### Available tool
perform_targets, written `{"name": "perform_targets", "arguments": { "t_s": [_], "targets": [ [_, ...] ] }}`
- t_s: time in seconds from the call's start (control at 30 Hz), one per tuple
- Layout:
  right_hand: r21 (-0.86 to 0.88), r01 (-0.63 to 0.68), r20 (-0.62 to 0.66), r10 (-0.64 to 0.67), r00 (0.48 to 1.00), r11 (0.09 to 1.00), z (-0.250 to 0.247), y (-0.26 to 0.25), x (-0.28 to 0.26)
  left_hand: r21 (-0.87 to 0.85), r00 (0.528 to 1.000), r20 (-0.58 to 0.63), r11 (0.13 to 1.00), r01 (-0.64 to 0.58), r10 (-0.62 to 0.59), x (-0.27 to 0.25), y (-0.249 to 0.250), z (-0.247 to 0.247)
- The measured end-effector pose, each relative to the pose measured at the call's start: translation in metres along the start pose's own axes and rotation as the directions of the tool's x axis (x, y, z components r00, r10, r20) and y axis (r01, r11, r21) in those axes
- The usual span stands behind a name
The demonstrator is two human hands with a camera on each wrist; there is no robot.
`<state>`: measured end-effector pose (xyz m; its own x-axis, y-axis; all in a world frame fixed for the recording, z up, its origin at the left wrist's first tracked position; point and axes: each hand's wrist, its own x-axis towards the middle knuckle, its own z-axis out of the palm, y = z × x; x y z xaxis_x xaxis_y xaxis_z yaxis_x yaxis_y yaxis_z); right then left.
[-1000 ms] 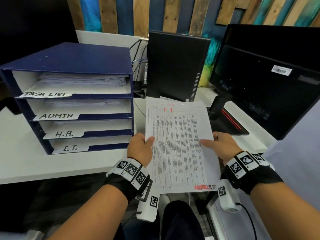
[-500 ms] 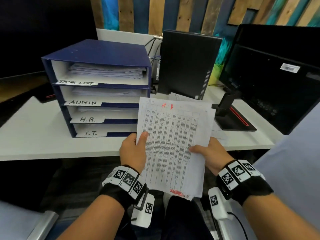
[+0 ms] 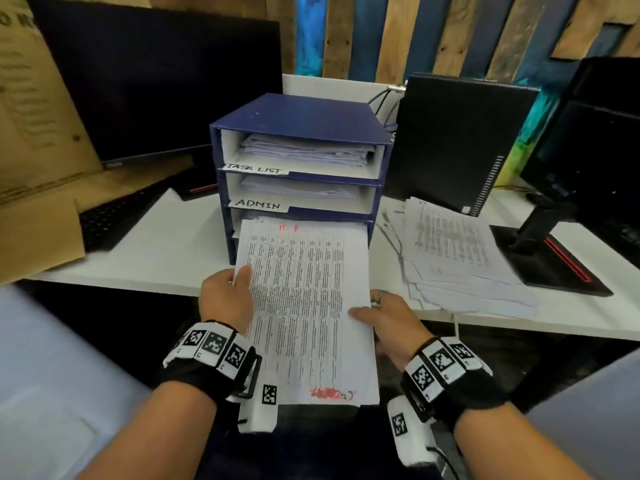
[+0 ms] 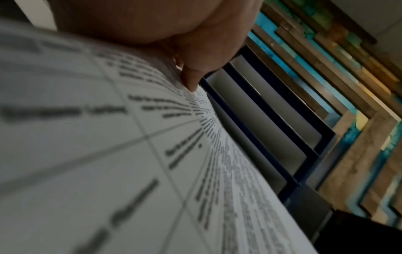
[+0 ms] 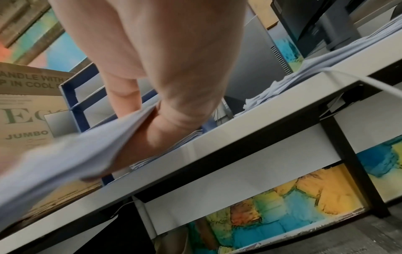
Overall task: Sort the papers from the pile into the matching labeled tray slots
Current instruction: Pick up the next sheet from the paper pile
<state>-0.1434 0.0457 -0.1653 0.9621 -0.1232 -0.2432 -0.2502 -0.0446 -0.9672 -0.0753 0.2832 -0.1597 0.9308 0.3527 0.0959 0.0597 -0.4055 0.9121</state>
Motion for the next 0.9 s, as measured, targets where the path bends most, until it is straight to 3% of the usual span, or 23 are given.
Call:
{"name": "perform_targets", "arguments": {
  "t_s": [0.13,0.23,0.3,0.4,0.43,0.47,0.6,0.67,0.77,0.9],
  "targets": [
    [-0.035,-0.018,0.047,0.020,0.999,0.999,0.016,0.006,0.007,-0.007,1.000,-0.019,1.000,-0.001,0.001,0.033,0.013,-0.011],
    [-0.052,0.040,-0.046,-0.042,0.998,0.998,0.022,-0.002,0.015,-0.020,0.997,0.072,1.000,0.000,0.001,0.045,0.024,-0.016],
    [-0.059,0.074,-0.132,-0.082,0.988,0.995,0.024,-0.014,0.025,-0.068,0.981,0.175,0.993,0.092,-0.079,0.051,0.024,-0.022],
    [-0.081,0.095,-0.231,-0.111,0.967,0.992,0.027,-0.037,0.040,-0.142,0.864,0.422,0.921,0.362,-0.275,0.048,0.018,-0.033],
    [-0.096,0.098,-0.250,-0.119,0.961,0.991,0.029,-0.047,0.044,-0.145,0.823,0.485,0.900,0.410,-0.297,0.043,0.017,-0.036],
    [-0.103,0.093,-0.272,-0.118,0.955,0.990,0.030,-0.056,0.046,-0.144,0.812,0.507,0.900,0.410,-0.289,0.040,0.016,-0.037],
    [0.081,-0.047,-0.259,0.066,0.964,0.996,0.033,-0.072,0.047,-0.295,0.925,0.334,0.912,0.285,-0.181,0.043,0.025,-0.026],
    [0.117,-0.075,-0.251,0.102,0.963,0.990,0.030,-0.072,0.048,-0.324,0.959,0.236,0.918,0.231,-0.158,0.051,0.034,-0.017],
    [0.230,-0.052,-0.301,0.121,0.946,0.972,0.029,-0.072,0.057,-0.361,0.971,0.169,0.906,0.220,-0.169,0.059,0.046,-0.003],
    [0.409,0.076,-0.300,0.055,0.952,0.910,0.039,-0.081,0.061,-0.295,0.978,0.118,0.934,0.202,-0.174,0.070,0.057,0.012]
  ]
}}
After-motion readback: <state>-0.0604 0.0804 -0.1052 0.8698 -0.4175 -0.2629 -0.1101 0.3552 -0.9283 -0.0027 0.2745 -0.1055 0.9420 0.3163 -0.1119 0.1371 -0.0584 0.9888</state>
